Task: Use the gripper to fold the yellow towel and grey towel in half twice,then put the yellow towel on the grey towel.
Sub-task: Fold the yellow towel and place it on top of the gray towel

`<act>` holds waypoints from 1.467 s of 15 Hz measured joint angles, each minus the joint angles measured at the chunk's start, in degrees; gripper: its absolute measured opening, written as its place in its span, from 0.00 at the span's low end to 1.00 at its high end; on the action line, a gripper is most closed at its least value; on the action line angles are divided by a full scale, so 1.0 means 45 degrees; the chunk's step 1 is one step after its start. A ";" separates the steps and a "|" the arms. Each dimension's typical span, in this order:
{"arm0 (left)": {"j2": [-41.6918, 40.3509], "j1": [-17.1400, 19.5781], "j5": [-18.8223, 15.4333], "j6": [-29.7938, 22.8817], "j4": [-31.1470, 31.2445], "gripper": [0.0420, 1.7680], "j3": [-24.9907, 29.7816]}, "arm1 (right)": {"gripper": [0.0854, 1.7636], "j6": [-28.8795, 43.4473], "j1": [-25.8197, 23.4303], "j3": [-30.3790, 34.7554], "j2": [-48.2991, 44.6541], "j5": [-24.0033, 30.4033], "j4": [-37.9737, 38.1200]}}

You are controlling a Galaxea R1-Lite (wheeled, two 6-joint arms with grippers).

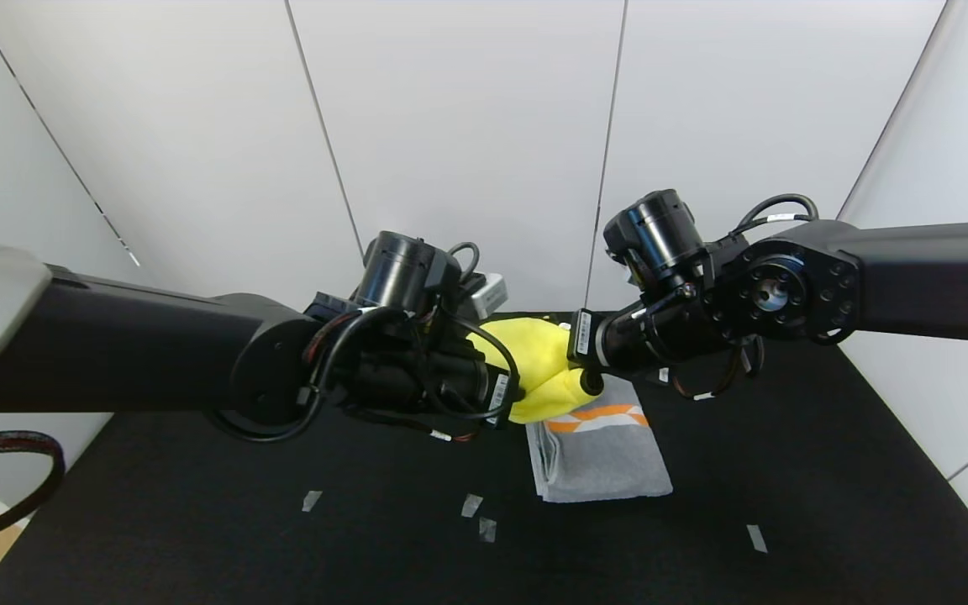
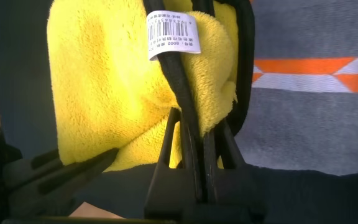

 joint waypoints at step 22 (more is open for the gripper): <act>0.3505 -0.0382 0.0060 -0.0024 -0.0206 0.05 -0.2167 | 0.04 -0.0490 -0.1197 0.1525 0.0821 -0.0070 -0.1181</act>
